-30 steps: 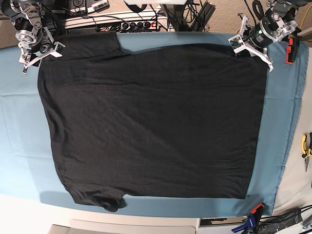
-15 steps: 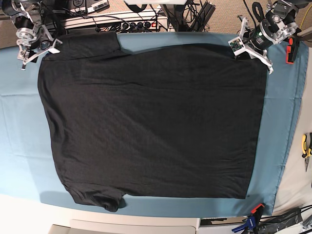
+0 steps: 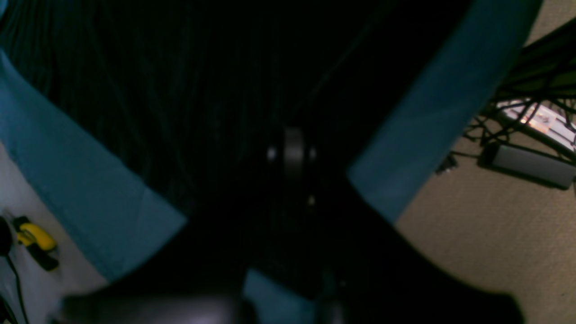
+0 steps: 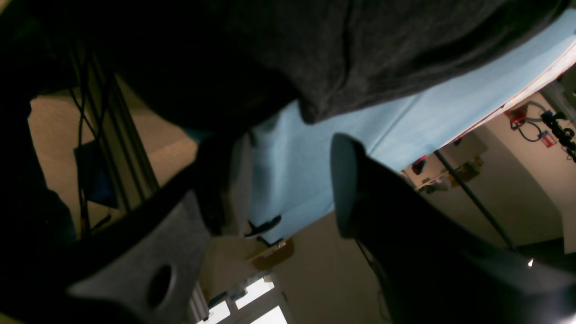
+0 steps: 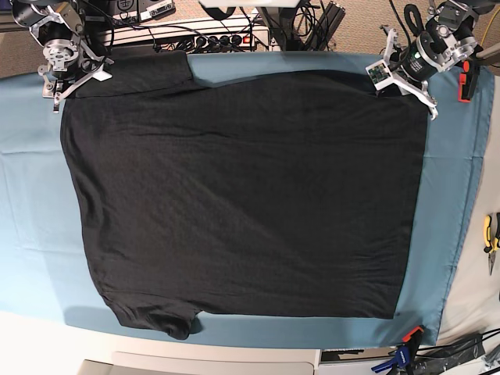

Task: Fold the T-shirt properly
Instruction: 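Lift the shirt's shoulder edge with both grippers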

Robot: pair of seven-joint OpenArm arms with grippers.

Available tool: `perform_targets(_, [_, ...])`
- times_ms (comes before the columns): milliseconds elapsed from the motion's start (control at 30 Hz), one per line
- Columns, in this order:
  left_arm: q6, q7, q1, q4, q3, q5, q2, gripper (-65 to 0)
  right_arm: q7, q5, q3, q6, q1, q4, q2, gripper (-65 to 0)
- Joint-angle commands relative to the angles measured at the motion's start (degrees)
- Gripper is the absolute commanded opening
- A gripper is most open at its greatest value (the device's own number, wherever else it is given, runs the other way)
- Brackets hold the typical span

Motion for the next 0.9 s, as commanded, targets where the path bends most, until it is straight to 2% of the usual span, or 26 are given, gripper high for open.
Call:
perform_targets(0, [0.57,-0.61,0.02,0.96,-0.39,-0.24,-0.79,-65.0,7.15,4.09,-0.7,0.17,-0.13,0.68,0.11,-36.1])
perform_targets(367, [0.57,-0.55,0.02,0.96,-0.39,-0.22,-0.79,-65.0,9.01,4.26,-5.46,0.17,-0.13,4.39,-0.07,-36.1])
perform_targets(567, [0.59,-0.46,0.0,0.96,-0.39,-0.22,-0.79,-65.0,8.98,4.28,-6.62,0.17,-0.13,4.85,-3.91,-37.1])
perform_targets(633, [0.59,-0.46,0.02,0.96,-0.39,-0.22,-0.79,-65.0,8.94,4.26,-6.62,0.17,-0.11,4.85,-4.68,-44.7])
perform_targets(733, [0.59,-0.46,0.0,0.96,-0.39,-0.22,-0.81,-65.0,7.98,4.24,-6.62,0.17,-0.11,4.85,-4.79,-64.4])
perform_targets(867, [0.57,-0.48,-0.13,0.96,-0.39,-0.22,-0.81,-65.0,6.58,3.78,-6.56,0.17,-0.09,4.85,-4.79,-65.0])
